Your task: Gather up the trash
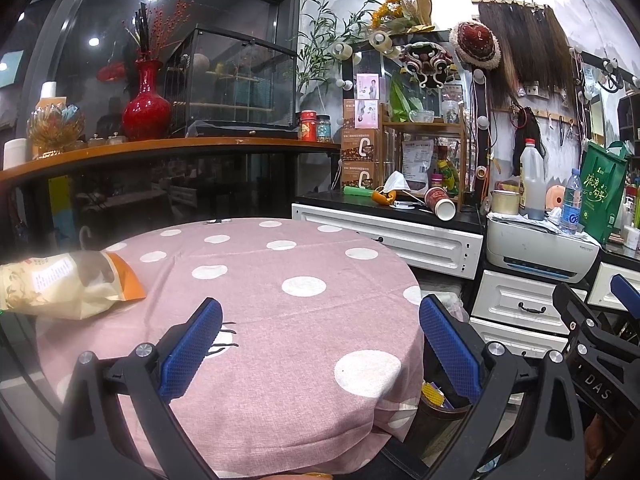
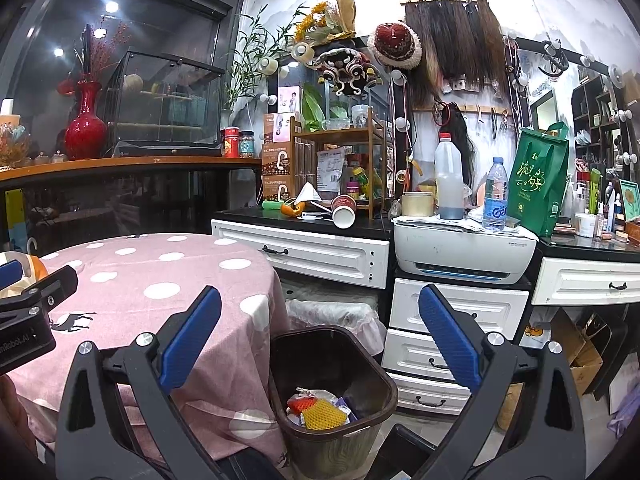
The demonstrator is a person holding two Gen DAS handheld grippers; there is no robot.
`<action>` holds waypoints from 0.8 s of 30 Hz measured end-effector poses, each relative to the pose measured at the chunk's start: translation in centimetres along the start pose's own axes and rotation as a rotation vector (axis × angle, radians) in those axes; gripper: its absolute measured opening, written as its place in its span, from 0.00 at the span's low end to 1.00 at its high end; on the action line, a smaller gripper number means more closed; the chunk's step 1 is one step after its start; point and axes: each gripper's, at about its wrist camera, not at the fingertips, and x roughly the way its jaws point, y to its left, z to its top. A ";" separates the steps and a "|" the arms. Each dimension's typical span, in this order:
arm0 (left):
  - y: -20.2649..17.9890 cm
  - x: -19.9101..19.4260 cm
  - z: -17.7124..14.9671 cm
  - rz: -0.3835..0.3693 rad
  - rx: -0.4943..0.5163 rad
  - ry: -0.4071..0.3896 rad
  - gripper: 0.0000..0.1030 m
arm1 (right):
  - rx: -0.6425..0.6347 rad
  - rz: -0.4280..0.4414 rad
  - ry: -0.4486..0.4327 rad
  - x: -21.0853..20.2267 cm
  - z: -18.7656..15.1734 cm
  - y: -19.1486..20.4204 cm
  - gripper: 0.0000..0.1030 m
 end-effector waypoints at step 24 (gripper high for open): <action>-0.7 0.3 -0.2 -0.001 -0.008 0.034 0.95 | -0.007 0.005 0.009 0.2 -0.5 0.0 0.94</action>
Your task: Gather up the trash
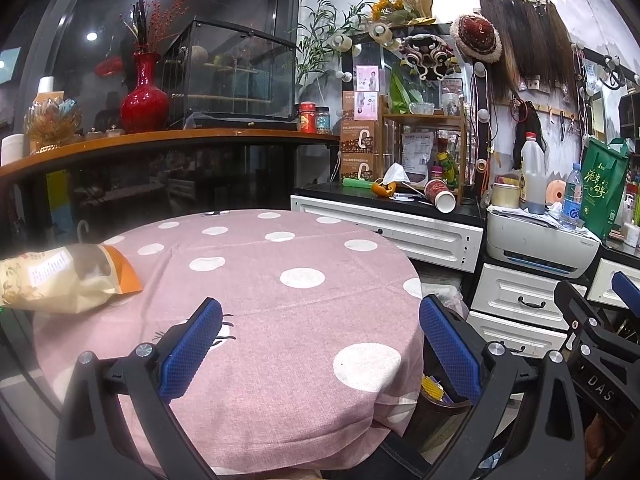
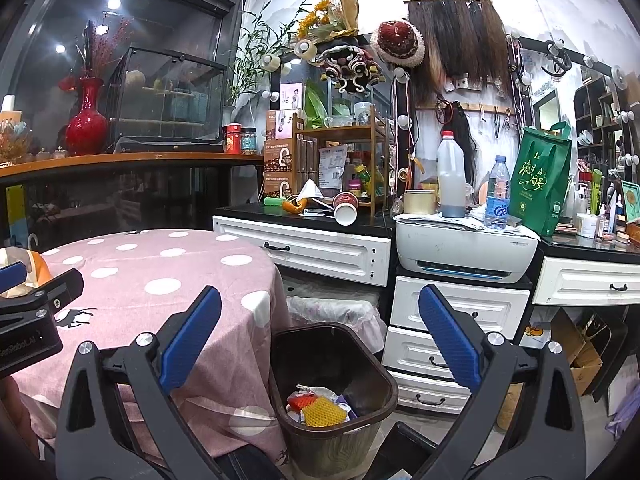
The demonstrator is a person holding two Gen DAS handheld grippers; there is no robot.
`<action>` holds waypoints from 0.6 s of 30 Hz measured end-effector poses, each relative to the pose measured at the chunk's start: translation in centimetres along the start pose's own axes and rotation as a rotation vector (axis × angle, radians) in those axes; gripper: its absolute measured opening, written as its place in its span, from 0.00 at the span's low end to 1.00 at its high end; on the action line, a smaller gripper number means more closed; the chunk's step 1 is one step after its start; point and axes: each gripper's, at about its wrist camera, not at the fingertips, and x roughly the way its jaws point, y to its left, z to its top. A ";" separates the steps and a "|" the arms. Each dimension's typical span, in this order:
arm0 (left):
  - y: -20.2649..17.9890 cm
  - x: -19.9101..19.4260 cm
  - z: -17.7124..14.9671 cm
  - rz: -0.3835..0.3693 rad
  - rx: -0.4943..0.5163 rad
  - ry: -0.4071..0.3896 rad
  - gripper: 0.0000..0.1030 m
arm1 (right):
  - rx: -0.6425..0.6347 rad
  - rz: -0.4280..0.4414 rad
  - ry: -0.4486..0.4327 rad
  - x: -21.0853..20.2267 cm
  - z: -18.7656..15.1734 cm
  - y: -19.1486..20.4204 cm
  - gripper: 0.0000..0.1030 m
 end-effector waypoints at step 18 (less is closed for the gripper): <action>0.0 0.0 0.0 -0.004 0.002 0.003 0.95 | -0.002 0.003 0.005 0.2 0.0 -0.1 0.95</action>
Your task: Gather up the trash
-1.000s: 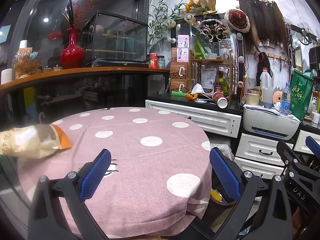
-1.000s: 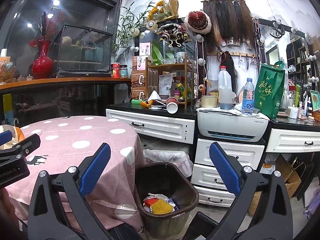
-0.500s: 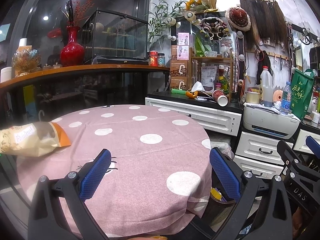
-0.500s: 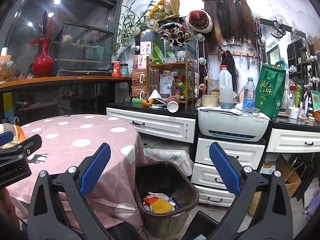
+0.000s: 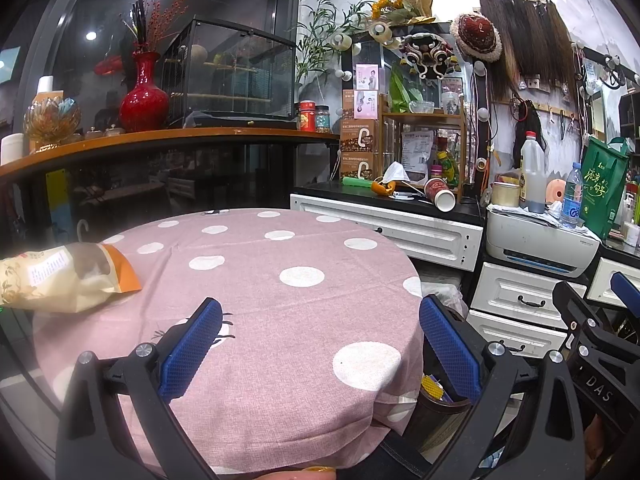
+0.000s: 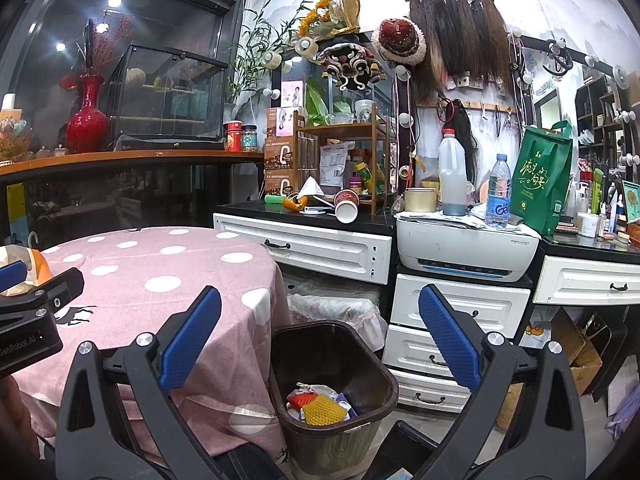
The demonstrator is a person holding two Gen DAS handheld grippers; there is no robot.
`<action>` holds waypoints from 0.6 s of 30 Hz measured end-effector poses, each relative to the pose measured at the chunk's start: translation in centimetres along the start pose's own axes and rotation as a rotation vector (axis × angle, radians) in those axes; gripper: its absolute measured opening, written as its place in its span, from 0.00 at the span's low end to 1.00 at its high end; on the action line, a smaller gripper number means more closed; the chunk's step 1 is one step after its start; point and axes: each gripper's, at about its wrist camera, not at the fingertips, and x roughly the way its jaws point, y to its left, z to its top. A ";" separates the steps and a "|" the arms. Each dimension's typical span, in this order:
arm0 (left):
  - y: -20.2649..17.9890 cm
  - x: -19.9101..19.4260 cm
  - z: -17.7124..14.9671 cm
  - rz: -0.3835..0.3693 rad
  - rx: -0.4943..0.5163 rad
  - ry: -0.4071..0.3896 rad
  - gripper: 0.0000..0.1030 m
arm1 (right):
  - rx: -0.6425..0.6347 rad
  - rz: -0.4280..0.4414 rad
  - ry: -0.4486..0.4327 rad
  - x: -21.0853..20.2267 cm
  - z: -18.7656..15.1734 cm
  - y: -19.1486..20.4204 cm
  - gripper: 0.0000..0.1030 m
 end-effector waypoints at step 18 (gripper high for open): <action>0.2 0.2 -0.3 0.003 -0.007 0.010 0.95 | 0.000 0.001 0.007 0.2 -0.2 0.0 0.95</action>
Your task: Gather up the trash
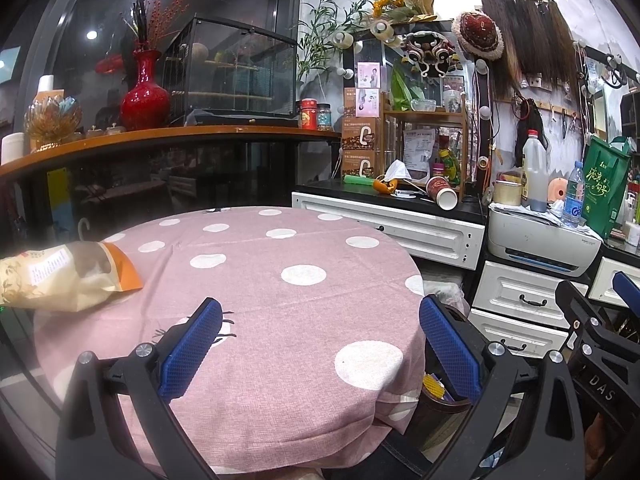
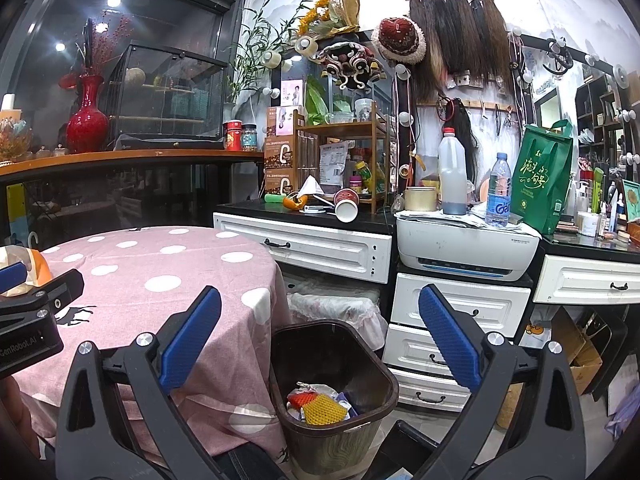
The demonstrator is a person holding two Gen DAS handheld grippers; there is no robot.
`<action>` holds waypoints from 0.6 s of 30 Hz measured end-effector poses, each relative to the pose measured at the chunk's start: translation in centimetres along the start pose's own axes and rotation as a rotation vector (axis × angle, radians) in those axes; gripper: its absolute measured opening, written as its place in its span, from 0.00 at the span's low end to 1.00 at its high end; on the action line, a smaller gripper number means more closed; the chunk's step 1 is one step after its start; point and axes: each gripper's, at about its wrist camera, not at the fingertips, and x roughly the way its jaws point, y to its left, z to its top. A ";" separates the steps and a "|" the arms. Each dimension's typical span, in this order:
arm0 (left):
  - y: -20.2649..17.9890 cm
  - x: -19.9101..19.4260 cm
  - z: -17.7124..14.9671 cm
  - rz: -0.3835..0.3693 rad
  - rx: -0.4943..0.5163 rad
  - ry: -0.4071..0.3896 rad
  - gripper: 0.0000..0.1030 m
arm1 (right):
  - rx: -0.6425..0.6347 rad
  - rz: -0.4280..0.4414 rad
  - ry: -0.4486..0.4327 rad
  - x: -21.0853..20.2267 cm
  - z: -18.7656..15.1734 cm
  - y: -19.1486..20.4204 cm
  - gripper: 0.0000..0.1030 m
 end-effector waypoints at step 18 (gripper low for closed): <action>0.1 0.0 0.0 -0.001 -0.002 0.005 0.95 | -0.002 0.002 0.003 0.1 0.1 0.0 0.95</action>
